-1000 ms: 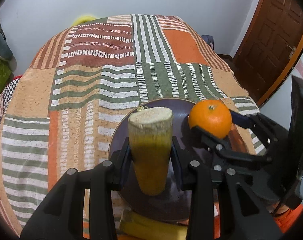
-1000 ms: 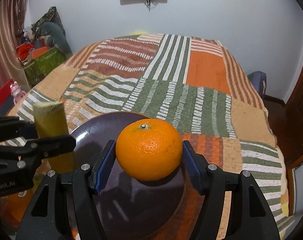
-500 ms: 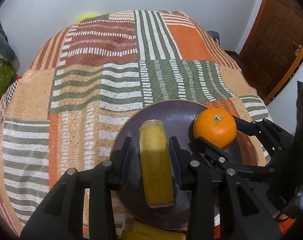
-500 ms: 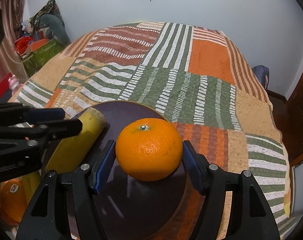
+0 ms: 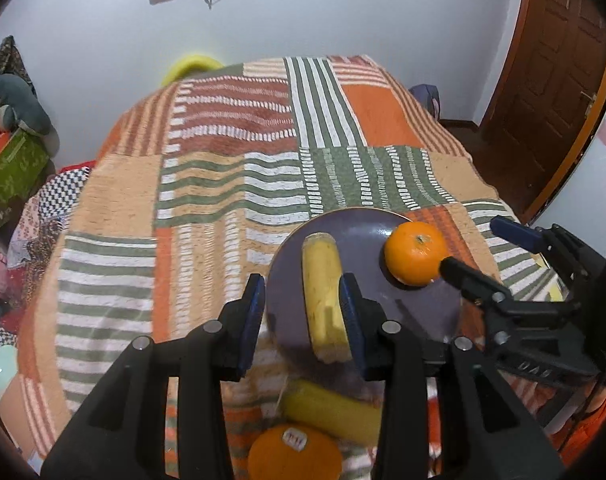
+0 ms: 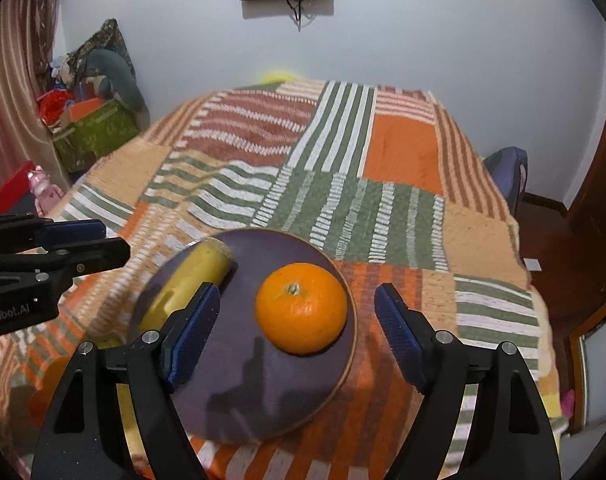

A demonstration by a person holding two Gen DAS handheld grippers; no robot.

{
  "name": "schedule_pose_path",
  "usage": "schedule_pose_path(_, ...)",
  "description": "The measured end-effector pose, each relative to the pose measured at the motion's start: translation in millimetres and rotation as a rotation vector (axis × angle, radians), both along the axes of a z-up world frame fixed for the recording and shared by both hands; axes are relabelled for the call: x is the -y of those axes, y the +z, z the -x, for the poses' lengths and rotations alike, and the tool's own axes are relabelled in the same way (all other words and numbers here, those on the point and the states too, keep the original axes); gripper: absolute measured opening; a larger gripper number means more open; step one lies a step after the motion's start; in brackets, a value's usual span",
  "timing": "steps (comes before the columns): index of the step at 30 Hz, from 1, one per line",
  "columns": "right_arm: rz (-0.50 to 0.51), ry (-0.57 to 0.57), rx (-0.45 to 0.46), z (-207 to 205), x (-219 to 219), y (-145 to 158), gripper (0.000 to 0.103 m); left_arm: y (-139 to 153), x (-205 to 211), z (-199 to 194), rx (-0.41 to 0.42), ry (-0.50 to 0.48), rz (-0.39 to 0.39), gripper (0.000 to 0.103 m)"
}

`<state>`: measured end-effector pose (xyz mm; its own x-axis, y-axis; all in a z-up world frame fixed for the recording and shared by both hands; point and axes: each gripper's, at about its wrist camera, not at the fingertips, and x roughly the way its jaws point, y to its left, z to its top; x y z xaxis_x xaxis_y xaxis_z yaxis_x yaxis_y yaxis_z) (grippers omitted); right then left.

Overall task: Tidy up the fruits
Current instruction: 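Lower the banana onto the plate with the left tool while the right tool sets down the orange, then move the left tool to the navel orange while the right tool approaches the second banana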

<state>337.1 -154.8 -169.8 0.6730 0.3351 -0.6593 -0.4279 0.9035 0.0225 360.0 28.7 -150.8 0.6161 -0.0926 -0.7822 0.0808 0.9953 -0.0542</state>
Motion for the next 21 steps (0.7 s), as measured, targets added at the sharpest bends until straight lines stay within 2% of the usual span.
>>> schedule_pose_path(2,-0.009,0.005,0.015,12.1,1.8,8.7,0.077,8.2,-6.2,14.6,0.019,0.010,-0.001,0.046)
schedule_pose_path(9,-0.007,0.028,0.054,50.9,-1.9,24.4,0.077,21.8,-24.4,60.4,0.047,0.022,-0.001,0.052)
schedule_pose_path(11,-0.009,0.037,0.055,62.0,-3.9,25.2,0.077,21.2,-28.1,72.0,0.050,0.024,-0.005,0.059)
schedule_pose_path(16,-0.003,0.051,0.056,81.9,-10.7,22.6,0.077,8.3,-37.5,97.8,0.031,0.023,-0.007,0.061)
schedule_pose_path(21,-0.017,0.064,0.040,93.4,-14.9,17.3,0.077,-13.3,-44.9,114.7,-0.024,0.020,0.024,0.061)
